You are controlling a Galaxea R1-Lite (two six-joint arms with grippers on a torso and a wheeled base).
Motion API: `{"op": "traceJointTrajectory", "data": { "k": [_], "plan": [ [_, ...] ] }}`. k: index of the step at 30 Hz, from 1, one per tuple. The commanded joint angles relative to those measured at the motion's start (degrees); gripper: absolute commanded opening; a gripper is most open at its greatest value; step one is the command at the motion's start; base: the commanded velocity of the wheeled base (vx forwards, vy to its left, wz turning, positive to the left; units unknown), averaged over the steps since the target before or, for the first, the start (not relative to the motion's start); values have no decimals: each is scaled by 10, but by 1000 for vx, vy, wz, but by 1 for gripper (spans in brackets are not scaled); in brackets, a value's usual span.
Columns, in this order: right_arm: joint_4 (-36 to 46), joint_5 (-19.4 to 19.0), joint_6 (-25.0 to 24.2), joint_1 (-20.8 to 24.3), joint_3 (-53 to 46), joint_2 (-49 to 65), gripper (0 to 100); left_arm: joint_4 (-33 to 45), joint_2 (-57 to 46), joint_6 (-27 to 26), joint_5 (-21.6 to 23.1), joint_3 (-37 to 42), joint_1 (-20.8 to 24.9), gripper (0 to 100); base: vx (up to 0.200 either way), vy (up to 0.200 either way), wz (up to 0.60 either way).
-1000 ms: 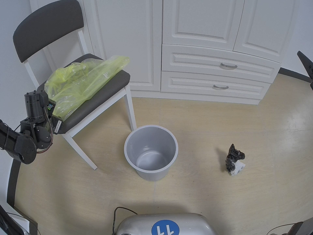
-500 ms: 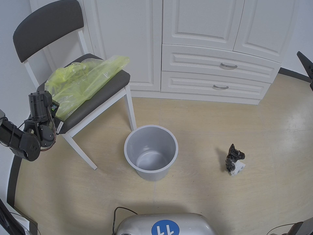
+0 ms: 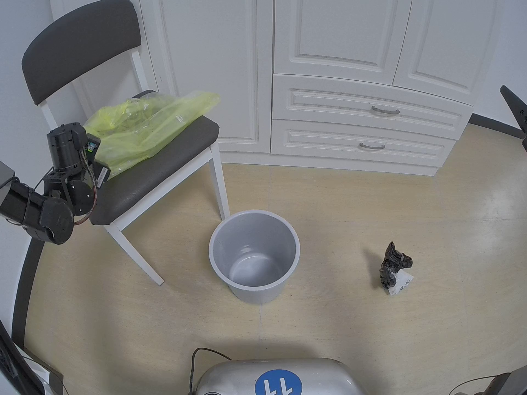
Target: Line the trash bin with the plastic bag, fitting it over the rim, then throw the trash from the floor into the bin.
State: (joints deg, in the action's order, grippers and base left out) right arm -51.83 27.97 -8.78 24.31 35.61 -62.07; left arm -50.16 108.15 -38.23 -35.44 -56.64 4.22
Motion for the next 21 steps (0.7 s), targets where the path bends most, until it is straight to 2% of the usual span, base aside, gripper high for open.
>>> {"op": "traceJointTrajectory", "data": {
  "k": [1, 5, 13, 21],
  "plan": [
    [0, -2, 0, 0, -1, 1, 100, -27, 0, -5, 5, -28, 0, 100, 0, 0, 0],
    [0, -2, 0, 0, -1, 2, 100, -32, 0, -5, 19, -24, 0, 100, 0, 0, 0],
    [-1, -2, 0, 0, -1, 3, 100, -31, 7, -11, 17, 14, -7, 100, 0, 0, 0],
    [0, -3, -1, 0, -3, -1, 100, -32, 23, -17, 14, 13, -25, 100, 0, 0, 0]
  ]
}}
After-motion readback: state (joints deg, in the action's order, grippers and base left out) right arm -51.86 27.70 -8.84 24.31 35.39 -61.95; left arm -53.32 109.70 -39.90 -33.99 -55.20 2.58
